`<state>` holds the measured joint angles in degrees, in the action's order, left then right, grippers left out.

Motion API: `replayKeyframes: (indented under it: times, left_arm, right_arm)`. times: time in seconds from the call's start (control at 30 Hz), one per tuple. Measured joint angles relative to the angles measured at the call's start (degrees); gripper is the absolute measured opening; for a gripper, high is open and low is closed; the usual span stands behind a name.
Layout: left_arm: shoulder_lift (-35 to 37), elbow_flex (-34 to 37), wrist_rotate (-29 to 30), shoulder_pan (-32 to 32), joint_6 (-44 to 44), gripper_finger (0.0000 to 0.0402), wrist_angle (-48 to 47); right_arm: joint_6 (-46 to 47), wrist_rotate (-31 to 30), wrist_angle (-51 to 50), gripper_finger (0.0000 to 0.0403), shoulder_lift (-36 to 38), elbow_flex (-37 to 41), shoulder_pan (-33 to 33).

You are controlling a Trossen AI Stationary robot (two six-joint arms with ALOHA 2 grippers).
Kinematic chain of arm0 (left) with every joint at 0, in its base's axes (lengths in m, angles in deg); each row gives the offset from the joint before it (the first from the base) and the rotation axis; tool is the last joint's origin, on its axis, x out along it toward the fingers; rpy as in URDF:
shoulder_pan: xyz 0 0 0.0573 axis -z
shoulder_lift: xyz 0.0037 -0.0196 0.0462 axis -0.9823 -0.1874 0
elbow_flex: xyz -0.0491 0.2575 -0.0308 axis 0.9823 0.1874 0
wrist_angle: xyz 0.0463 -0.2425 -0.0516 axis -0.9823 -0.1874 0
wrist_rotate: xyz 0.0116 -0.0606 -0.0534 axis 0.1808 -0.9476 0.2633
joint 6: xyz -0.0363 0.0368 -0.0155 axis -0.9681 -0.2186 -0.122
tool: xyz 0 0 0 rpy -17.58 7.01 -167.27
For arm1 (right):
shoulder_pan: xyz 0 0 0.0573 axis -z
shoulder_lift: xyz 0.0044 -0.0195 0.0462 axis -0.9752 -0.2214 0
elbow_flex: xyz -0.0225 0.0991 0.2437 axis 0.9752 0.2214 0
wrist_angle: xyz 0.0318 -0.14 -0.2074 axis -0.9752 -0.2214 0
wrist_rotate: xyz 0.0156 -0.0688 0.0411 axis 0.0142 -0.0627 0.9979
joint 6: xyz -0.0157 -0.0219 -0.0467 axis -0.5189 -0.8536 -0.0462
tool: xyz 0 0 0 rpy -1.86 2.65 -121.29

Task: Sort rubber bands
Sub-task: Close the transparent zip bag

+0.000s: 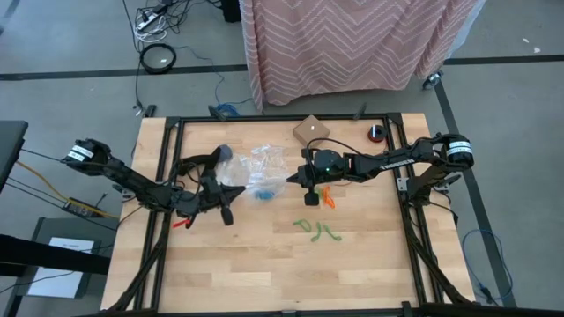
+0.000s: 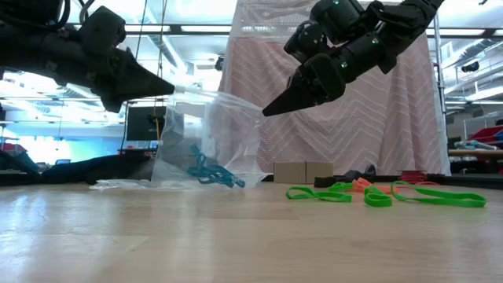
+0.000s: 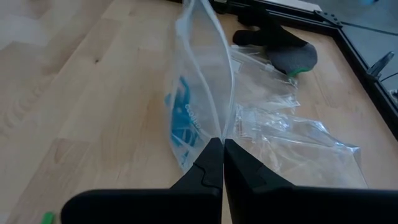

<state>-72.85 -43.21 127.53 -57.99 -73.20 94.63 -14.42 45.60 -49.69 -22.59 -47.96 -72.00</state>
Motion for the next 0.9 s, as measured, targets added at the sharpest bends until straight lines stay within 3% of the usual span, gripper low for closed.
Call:
replayKeyframes:
  times: [0.27, 0.67, 0.9]
  left_arm:
    - [0.00, 0.00, 2.27, 0.00, 0.78, 0.0001, -0.78]
    - [0.02, 0.02, 2.77, 0.00, 0.89, 0.0001, -3.28]
    - [0.02, 0.02, 0.80, -0.70, 1.06, 0.0000, -2.00]
  right_arm:
    - [-0.24, 0.12, -0.94, 0.0014, 0.04, 0.00, 0.24]
    - [0.22, -2.40, -0.11, 0.0197, 0.57, -1.24, -0.30]
    - [-3.89, -1.82, 2.44, 0.0220, -0.12, -6.38, -2.12]
